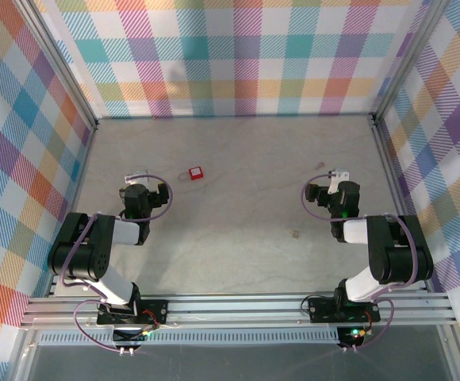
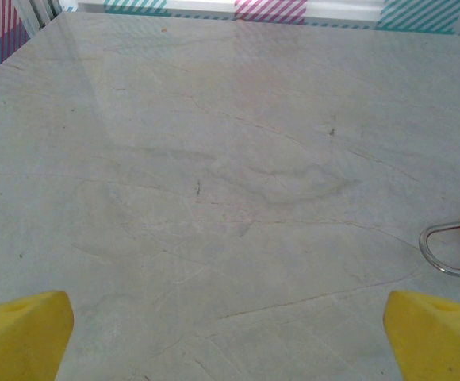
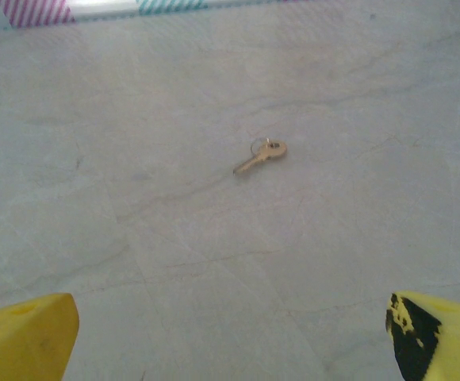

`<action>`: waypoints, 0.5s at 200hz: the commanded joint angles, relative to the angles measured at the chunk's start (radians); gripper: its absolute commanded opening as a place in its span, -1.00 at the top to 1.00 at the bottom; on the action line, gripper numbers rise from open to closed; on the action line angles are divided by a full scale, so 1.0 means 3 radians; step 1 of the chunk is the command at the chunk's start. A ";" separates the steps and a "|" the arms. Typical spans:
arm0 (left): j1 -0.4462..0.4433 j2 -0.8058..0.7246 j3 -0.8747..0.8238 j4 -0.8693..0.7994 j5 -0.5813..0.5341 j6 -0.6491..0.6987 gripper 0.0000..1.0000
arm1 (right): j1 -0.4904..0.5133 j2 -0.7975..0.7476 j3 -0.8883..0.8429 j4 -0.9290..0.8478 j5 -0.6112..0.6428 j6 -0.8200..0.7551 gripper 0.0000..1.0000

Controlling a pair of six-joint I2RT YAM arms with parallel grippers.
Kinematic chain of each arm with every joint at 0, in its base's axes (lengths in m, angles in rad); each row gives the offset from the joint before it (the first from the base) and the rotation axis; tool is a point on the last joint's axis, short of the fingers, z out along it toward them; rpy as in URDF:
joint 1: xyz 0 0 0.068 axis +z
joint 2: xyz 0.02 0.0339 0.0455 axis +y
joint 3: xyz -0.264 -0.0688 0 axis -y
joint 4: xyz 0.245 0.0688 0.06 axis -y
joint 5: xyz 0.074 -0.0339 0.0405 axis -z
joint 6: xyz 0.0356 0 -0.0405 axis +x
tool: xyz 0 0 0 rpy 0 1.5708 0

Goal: Unlock with the key

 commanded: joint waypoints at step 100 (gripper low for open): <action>-0.1004 -0.1865 0.1655 -0.3690 0.0791 -0.1422 -0.99 | 0.0242 -0.1039 0.2286 -0.4472 0.0167 0.0764 -0.99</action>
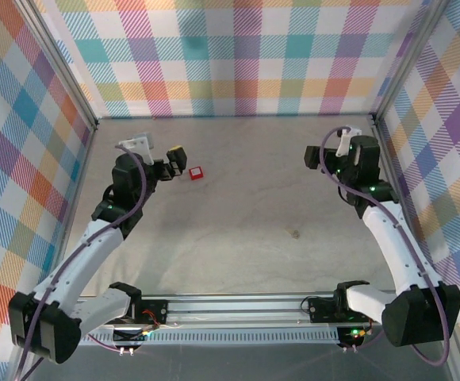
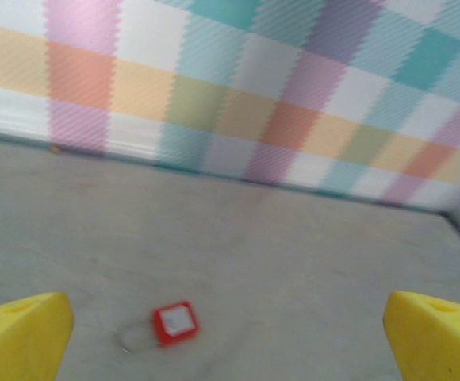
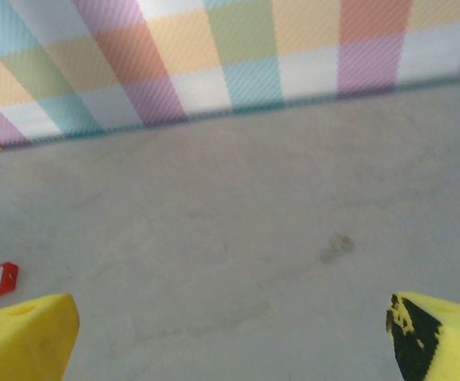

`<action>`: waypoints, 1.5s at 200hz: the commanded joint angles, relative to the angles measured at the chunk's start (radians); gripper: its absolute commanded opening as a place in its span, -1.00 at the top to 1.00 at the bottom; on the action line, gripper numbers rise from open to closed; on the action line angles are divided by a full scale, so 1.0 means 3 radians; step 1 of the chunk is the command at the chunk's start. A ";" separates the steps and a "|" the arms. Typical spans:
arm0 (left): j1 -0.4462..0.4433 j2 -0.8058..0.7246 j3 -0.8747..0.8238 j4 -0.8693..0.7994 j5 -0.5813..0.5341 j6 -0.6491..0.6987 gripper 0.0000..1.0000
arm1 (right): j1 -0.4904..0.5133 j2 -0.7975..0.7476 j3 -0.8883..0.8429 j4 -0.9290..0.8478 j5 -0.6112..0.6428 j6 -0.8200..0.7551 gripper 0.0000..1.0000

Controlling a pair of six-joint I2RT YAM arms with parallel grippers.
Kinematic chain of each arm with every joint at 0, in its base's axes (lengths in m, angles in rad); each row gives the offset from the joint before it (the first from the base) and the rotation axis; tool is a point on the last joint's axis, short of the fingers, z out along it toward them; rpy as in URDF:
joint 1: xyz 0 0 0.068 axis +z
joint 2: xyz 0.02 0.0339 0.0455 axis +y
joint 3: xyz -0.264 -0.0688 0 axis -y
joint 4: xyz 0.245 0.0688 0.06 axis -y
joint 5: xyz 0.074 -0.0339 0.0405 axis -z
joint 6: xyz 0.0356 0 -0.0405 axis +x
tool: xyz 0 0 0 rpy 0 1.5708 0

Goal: Unlock with the key

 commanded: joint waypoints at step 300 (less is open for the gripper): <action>-0.0658 -0.0430 -0.0388 -0.1423 0.0549 -0.0944 -0.99 | -0.0421 0.3792 0.2800 -0.1550 0.0174 -0.0291 0.25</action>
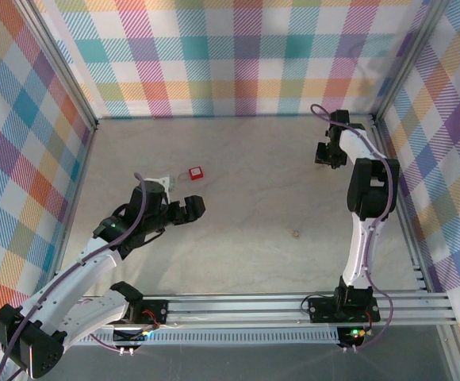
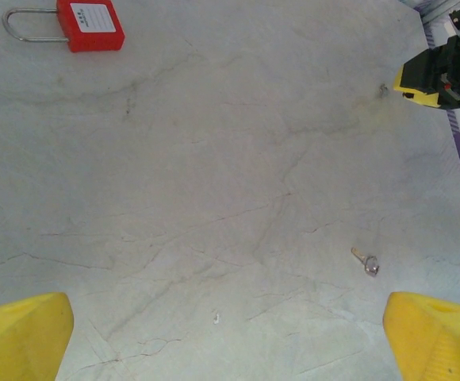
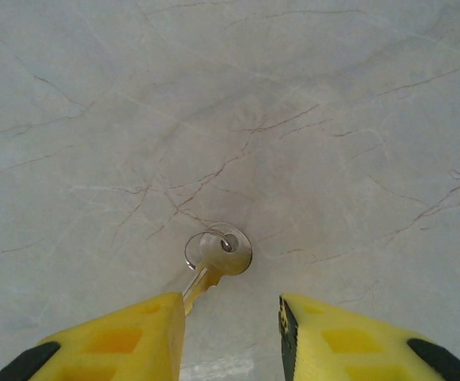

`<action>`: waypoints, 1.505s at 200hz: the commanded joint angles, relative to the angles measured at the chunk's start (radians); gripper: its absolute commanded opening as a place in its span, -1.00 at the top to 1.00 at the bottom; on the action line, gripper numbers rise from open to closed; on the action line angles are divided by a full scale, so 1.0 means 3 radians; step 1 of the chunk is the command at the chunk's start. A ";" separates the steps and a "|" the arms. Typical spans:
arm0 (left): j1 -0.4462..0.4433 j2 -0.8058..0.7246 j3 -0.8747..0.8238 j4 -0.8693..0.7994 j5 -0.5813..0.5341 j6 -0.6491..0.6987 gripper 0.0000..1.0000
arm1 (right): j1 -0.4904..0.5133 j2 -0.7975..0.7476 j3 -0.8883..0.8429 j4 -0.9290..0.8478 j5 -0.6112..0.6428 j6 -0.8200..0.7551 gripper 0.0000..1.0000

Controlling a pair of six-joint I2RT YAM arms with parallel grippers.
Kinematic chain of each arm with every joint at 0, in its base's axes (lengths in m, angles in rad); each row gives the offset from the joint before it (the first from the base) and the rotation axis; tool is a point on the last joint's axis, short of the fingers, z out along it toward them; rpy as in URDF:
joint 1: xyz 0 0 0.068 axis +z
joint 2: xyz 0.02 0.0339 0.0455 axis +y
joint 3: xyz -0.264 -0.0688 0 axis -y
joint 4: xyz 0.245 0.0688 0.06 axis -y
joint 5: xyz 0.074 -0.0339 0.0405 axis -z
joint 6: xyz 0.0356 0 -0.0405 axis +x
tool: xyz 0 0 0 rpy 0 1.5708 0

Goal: Unlock with the key

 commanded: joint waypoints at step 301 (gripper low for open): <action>-0.0252 0.0239 0.0097 0.0220 -0.0038 -0.0074 -0.95 | 0.0066 -0.0217 -0.0606 0.0069 -0.0169 0.0477 1.00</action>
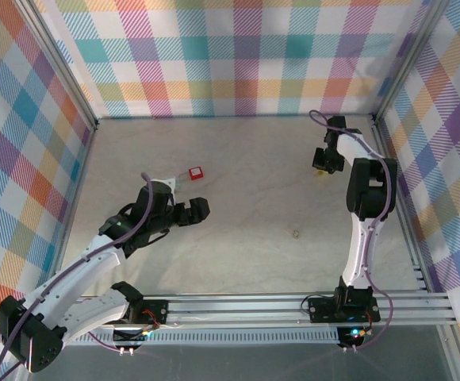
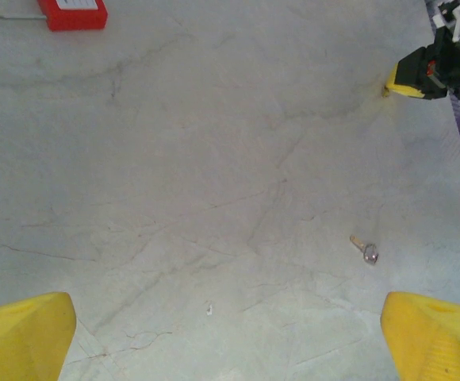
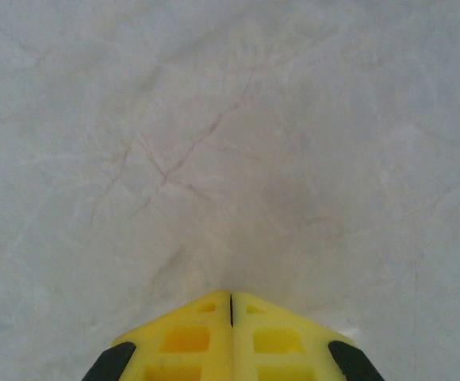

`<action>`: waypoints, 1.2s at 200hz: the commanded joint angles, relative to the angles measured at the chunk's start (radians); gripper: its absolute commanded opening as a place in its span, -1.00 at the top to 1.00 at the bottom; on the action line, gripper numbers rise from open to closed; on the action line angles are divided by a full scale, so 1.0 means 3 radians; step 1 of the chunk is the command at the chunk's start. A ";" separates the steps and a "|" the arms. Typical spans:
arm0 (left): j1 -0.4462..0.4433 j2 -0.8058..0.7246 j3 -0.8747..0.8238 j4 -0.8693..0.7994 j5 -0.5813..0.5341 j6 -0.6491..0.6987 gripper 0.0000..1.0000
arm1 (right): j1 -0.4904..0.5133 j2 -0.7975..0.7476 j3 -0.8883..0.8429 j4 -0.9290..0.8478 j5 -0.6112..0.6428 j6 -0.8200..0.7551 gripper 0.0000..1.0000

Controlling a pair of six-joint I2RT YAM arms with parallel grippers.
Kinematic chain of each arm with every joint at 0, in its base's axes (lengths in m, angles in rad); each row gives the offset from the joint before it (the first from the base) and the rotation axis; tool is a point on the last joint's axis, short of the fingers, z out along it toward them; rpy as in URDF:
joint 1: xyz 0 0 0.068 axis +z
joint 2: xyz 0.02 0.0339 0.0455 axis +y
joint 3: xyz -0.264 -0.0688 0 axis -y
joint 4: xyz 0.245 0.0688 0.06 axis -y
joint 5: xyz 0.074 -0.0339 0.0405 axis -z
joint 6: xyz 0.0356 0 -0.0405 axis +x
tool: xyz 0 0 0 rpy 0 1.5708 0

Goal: Unlock with the key

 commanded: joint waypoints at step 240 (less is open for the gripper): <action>-0.0904 0.1687 0.0440 0.2262 0.0445 -0.0847 -0.72 | 0.0047 -0.0867 -0.1038 0.0104 -0.0053 -0.0299 -0.09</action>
